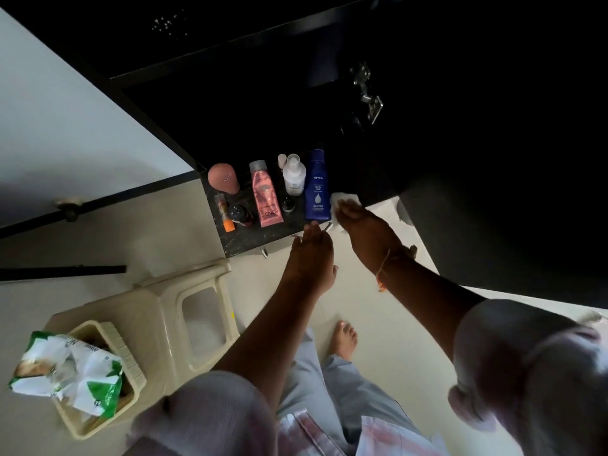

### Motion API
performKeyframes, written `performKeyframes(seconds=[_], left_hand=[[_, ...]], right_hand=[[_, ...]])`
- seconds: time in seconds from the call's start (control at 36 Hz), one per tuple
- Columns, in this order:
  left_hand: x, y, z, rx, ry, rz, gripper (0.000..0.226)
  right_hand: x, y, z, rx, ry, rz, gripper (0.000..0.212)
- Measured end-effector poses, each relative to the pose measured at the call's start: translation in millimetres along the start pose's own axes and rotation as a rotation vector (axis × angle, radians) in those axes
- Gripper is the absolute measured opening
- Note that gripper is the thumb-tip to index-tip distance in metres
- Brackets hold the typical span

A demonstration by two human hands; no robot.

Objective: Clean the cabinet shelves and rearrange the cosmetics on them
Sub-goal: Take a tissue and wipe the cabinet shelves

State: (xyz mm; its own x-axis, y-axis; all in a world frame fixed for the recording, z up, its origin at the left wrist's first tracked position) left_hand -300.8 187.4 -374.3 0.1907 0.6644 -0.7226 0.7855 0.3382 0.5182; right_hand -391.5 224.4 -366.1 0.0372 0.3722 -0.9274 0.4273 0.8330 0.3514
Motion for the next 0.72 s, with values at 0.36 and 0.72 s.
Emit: performKeyframes(seconds=[0.36, 0.72], left_hand=[[-7.8, 58.6, 6.2, -0.117, 0.403, -0.153, 0.064], [-16.6, 165.1, 54.6, -0.358, 1.484, -0.437, 0.049]], right_hand=[[8.1, 90.3, -19.9, 0.475, -1.009, 0.035, 0.019], [-40.3, 122.8, 92.7, 0.382, -1.811, 0.413, 0.024]])
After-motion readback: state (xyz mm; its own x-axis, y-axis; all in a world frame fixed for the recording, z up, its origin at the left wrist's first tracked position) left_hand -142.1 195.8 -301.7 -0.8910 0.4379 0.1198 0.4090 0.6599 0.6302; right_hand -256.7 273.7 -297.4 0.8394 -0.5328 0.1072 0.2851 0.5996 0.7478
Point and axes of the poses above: each hand's wrist, its own y-axis away from the middle knuckle, its own x-axis out of the palm, z = x × y, the point moved 9 cm from there along -y, towards the middle knuckle, and after that the axes turned 14 degrees about y, right-handed, at the moved point
